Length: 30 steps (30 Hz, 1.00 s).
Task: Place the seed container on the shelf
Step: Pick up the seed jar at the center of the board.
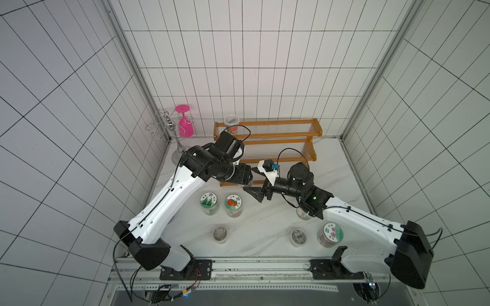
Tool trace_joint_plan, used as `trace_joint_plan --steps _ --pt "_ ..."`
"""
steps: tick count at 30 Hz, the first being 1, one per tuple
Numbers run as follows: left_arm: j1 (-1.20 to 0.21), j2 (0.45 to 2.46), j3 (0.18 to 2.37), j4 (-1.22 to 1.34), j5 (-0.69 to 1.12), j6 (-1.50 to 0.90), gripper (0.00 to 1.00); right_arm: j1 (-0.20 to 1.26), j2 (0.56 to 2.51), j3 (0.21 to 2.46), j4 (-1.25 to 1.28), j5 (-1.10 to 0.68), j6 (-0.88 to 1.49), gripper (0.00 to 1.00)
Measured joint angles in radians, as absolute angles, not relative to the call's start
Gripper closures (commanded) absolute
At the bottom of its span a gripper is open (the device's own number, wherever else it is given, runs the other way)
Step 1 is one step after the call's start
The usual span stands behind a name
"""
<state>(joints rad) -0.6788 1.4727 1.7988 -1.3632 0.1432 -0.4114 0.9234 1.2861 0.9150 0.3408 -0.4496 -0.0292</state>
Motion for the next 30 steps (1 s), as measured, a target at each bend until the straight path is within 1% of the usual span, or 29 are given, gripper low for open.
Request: trace_joint_plan --steps 11,18,21,25,30 --pt "-0.678 1.463 1.796 -1.341 0.161 -0.419 0.49 0.932 1.325 0.946 0.339 -0.441 -0.018 0.23" --pt "-0.676 1.462 1.796 -1.334 0.173 -0.421 0.48 0.932 1.325 0.946 0.332 -0.442 -0.028 0.42" --pt "-0.674 1.462 1.796 -1.335 0.178 -0.421 0.46 0.932 1.325 0.946 0.331 -0.445 -0.033 0.46" --pt "-0.673 1.462 1.796 -1.335 0.179 -0.421 0.36 0.932 1.325 0.946 0.33 -0.448 -0.035 0.49" --pt "-0.669 1.462 1.796 -1.329 0.184 -0.411 0.12 0.932 1.324 0.946 0.33 -0.449 -0.034 0.5"
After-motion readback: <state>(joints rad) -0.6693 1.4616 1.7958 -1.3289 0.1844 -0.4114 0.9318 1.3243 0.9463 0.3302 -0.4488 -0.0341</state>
